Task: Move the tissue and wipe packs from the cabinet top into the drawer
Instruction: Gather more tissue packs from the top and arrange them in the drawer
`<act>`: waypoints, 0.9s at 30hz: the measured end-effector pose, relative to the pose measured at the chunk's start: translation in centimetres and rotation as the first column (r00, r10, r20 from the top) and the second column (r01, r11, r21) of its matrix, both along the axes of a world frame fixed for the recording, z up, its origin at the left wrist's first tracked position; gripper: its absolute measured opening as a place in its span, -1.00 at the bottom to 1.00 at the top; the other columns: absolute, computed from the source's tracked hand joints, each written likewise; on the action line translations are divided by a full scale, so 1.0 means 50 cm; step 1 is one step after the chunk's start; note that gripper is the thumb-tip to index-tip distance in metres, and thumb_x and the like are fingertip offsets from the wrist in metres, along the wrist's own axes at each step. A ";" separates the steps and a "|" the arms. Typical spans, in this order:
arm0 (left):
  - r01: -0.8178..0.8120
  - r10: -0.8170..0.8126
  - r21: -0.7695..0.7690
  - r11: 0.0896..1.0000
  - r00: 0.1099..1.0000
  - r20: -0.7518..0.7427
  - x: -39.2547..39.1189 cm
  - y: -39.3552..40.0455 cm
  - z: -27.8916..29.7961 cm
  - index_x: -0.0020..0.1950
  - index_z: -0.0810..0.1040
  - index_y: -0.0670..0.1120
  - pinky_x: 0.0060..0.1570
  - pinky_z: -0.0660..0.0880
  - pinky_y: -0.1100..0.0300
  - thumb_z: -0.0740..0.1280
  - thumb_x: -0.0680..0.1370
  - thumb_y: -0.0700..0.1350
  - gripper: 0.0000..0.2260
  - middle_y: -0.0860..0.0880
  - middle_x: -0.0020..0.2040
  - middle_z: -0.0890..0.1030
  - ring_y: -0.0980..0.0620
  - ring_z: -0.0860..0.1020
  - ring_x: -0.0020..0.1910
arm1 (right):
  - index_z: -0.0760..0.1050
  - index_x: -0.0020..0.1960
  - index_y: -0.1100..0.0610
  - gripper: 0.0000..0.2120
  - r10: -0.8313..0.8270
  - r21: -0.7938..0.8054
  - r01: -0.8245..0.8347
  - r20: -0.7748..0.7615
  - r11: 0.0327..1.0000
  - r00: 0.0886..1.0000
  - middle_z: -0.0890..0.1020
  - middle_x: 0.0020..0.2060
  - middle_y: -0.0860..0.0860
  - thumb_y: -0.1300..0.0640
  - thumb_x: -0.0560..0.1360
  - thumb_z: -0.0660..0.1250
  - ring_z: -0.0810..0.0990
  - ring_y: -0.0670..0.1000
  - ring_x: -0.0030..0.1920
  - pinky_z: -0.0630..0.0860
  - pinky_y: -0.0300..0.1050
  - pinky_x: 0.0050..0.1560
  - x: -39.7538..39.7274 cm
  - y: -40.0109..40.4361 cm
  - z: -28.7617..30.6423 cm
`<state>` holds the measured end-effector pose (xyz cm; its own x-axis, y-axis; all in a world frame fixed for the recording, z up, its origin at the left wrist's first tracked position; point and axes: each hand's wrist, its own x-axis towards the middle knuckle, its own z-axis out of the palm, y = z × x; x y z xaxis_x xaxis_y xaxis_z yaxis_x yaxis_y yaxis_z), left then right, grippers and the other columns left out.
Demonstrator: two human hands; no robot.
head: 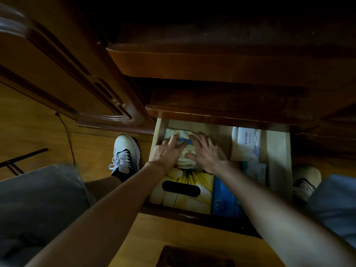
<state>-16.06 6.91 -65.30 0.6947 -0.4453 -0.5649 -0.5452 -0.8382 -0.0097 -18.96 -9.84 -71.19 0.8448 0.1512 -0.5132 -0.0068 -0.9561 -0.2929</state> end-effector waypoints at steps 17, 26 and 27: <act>-0.015 0.073 -0.218 0.976 0.962 0.264 -0.030 0.002 0.071 0.40 0.52 -0.08 0.10 0.51 -0.03 0.26 0.56 -0.11 -0.61 -0.12 0.27 0.57 -0.15 0.49 0.24 | 0.08 0.61 0.06 -0.30 -0.423 0.044 0.427 0.265 0.903 0.867 0.41 0.46 0.15 -0.25 0.61 0.17 0.49 0.18 0.35 0.52 0.13 0.22 -0.058 -0.156 0.058; -0.010 0.172 -0.501 0.865 0.945 0.278 -0.129 -0.015 0.092 0.27 0.65 -0.02 0.14 0.50 -0.01 0.32 0.54 -0.13 -0.69 -0.01 0.22 0.60 -0.08 0.53 0.20 | 0.25 0.47 0.13 -0.25 -0.778 0.000 0.794 0.203 0.607 0.595 0.45 0.33 0.19 -0.20 0.46 0.44 0.53 0.22 0.25 0.58 0.18 0.11 -0.122 -0.222 0.004; 0.000 0.162 -0.517 0.856 0.949 0.269 -0.141 -0.016 0.092 0.26 0.65 -0.03 0.12 0.51 0.00 0.33 0.55 -0.14 -0.70 -0.01 0.20 0.60 -0.07 0.54 0.20 | 0.26 0.46 0.16 -0.23 -0.796 0.003 0.816 0.219 0.579 0.564 0.47 0.31 0.19 -0.21 0.44 0.47 0.54 0.21 0.22 0.58 0.17 0.09 -0.120 -0.217 0.002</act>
<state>-23.13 6.13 -60.70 0.8369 -0.5458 -0.0417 -0.5148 -0.8107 0.2787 -24.94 -20.69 -71.08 0.6662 -0.6759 -0.3151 -0.7457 -0.5996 -0.2906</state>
